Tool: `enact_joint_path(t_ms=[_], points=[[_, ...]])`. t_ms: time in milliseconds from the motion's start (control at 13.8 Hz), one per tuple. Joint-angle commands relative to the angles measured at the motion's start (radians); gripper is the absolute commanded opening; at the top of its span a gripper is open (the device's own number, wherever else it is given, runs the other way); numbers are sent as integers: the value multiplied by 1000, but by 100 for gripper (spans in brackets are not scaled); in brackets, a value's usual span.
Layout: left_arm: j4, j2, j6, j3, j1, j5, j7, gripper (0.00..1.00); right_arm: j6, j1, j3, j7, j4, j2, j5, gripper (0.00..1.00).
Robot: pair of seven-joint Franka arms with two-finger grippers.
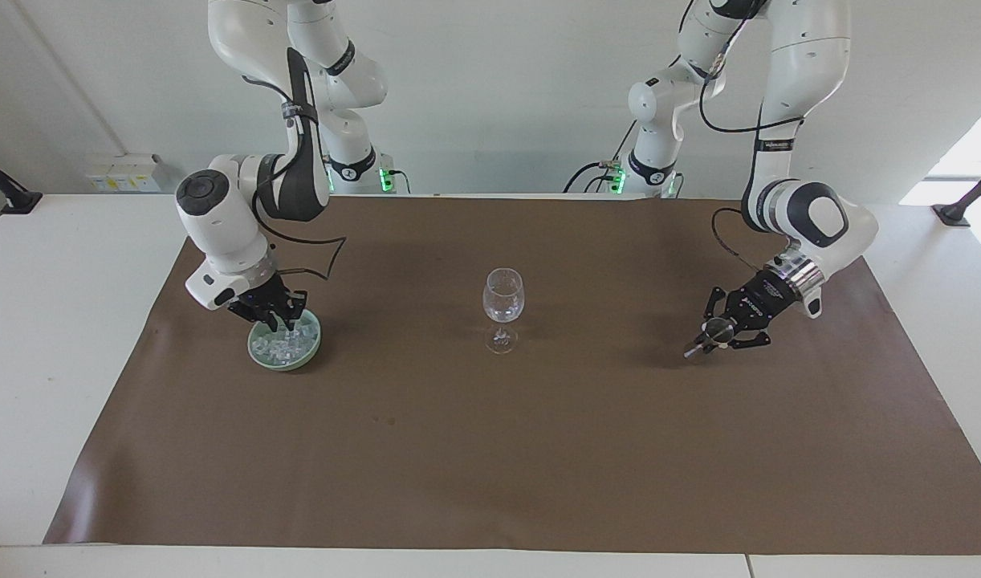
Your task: Pour wine and add ice with both arms
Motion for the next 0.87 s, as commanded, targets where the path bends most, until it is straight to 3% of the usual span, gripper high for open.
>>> enact_joint_path(t_ms=[0,217,506,795], points=[[42,53,-43,6,34,80,-18,0,87,-3,4,-49,-1,5,22,79],[59,78,-39,11,38,88,-17,0,121,-3,4,-90,-1,8,20,77],[66,83,-31,32,38,147,-14,0,164,-3,4,-113,-9,31,20,59],[56,84,-11,32,40,164,-9,0,173,29,4,-112,-18,36,22,59]])
